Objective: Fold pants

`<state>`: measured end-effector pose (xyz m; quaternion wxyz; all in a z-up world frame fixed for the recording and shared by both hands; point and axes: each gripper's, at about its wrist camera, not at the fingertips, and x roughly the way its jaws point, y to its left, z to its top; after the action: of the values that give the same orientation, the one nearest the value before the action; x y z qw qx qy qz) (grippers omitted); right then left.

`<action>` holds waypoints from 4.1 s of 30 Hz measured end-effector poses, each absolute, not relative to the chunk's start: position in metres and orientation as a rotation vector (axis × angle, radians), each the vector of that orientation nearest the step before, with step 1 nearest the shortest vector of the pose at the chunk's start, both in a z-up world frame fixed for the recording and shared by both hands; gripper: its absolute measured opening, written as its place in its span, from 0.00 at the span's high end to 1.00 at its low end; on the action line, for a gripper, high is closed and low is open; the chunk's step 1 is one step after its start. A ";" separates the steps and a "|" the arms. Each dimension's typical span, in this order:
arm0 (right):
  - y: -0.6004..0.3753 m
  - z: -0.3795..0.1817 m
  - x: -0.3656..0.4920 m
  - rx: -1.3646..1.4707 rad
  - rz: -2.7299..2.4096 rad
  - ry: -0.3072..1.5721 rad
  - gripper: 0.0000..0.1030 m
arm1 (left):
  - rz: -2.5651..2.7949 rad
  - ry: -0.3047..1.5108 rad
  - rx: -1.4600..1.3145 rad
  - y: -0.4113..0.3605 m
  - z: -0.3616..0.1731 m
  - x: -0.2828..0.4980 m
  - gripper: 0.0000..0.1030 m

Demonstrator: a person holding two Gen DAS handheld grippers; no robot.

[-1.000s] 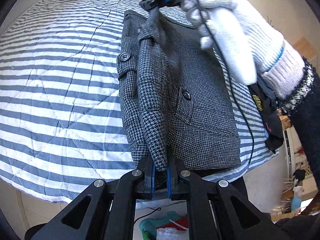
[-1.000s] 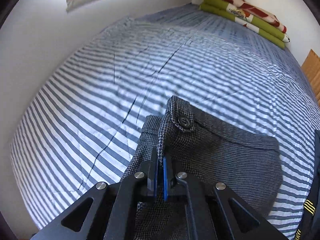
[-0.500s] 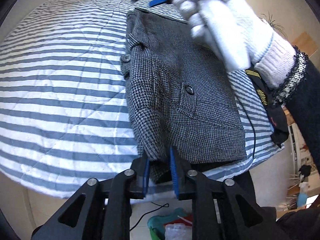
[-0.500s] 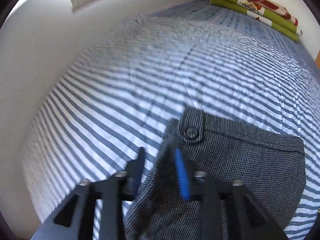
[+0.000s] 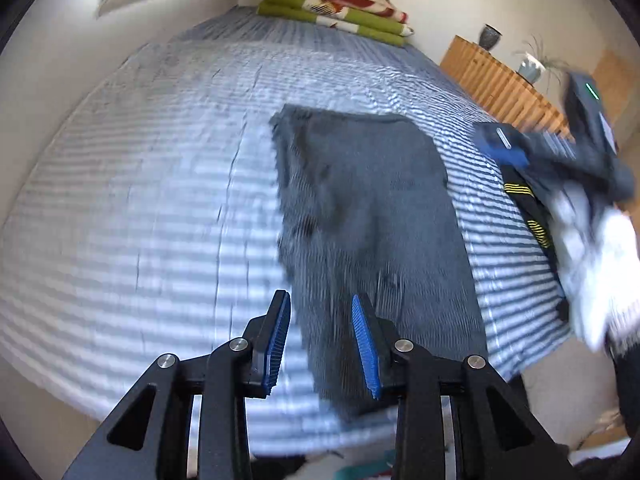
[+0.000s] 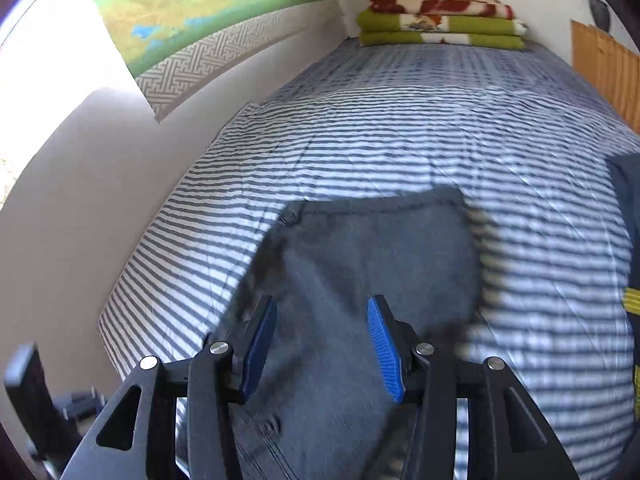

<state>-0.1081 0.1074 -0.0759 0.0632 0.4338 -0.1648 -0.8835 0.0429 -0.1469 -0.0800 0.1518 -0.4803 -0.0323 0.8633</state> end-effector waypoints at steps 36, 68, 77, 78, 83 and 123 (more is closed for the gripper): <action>0.072 -0.176 0.041 1.606 -2.334 -0.652 0.53 | 2.371 -0.203 -1.555 -0.148 -0.127 0.090 0.46; 0.056 -0.181 0.011 1.486 -2.113 -1.011 0.90 | 2.273 0.570 -1.206 -0.024 -0.094 0.153 0.28; 0.057 -0.166 0.010 1.525 -2.036 -0.951 0.89 | 2.209 0.719 -1.249 0.022 -0.135 0.148 0.50; 0.061 -0.168 0.012 1.530 -2.027 -0.955 0.89 | 2.217 0.719 -1.275 0.022 -0.140 0.143 0.69; 0.088 -0.166 0.012 1.507 -2.059 -0.945 0.85 | 2.211 0.621 -1.325 0.008 -0.146 0.128 0.85; 0.144 -0.178 -0.113 1.570 -2.287 -0.901 0.91 | 2.132 0.498 -1.377 -0.006 -0.147 0.119 0.87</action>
<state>-0.1134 0.1441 -0.1779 0.1121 0.5348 -0.3071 -0.7792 0.1187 -0.0056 -0.1472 0.2740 -0.5120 0.1852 0.7928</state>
